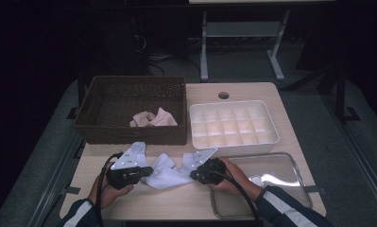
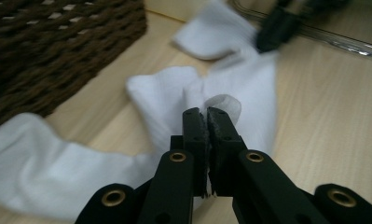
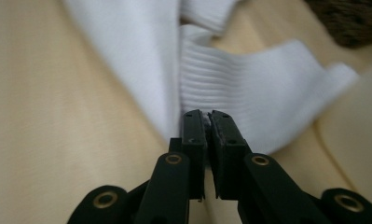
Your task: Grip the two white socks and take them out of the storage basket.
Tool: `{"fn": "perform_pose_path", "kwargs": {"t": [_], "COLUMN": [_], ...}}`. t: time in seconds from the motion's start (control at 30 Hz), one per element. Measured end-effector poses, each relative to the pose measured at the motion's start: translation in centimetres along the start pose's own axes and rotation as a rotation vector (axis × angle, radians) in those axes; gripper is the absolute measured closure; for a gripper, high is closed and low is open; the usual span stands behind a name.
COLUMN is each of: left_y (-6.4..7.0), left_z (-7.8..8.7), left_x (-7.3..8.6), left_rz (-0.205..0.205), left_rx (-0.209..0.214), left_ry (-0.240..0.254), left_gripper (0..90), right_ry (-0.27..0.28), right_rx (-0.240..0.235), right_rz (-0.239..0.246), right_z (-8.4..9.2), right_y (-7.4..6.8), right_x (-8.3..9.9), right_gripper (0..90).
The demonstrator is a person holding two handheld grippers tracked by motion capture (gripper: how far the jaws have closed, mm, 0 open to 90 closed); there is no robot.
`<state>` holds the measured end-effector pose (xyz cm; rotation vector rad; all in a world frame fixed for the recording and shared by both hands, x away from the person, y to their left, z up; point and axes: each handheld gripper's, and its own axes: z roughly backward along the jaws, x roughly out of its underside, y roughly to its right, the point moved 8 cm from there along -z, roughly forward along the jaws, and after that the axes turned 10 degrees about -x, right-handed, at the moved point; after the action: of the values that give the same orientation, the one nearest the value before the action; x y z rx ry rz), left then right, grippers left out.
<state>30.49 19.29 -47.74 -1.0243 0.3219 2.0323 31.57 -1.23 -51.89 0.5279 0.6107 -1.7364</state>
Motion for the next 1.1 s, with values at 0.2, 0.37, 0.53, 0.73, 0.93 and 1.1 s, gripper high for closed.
{"fn": "perform_pose_path", "kwargs": {"t": [0.2,0.37,0.53,0.73,0.93,1.1], "left_y": [-0.1,0.7,0.7,0.4,-0.5,-0.4], "left_z": [0.8,0.9,1.4,1.6,1.1,0.7], "left_x": [-0.2,-1.0,-1.9,-2.1,-1.1,-0.5], "left_rz": [0.034,0.02,0.027,0.025,0.003,-0.001], "left_rx": [0.024,0.047,0.055,0.032,-0.015,-0.013], "left_ry": [0.044,0.07,0.116,0.129,0.076,0.046], "left_gripper": [86.7,86.6,86.6,86.6,86.6,86.6], "right_ry": [0.055,0.068,0.021,0.001,0.038,0.09], "right_rx": [-0.053,-0.069,-0.073,-0.046,-0.098,-0.137], "right_rz": [0.091,0.147,0.185,0.173,0.188,0.196], "right_z": [0.9,0.2,-1.5,-2.0,-0.2,1.7], "right_y": [-1.9,-2.4,-2.4,-2.1,-3.0,-3.9], "right_x": [-1.0,-1.8,-1.9,-1.7,-2.2,-2.9], "right_gripper": [63.5,58.8,62.7,84.7,88.7,88.6]}}
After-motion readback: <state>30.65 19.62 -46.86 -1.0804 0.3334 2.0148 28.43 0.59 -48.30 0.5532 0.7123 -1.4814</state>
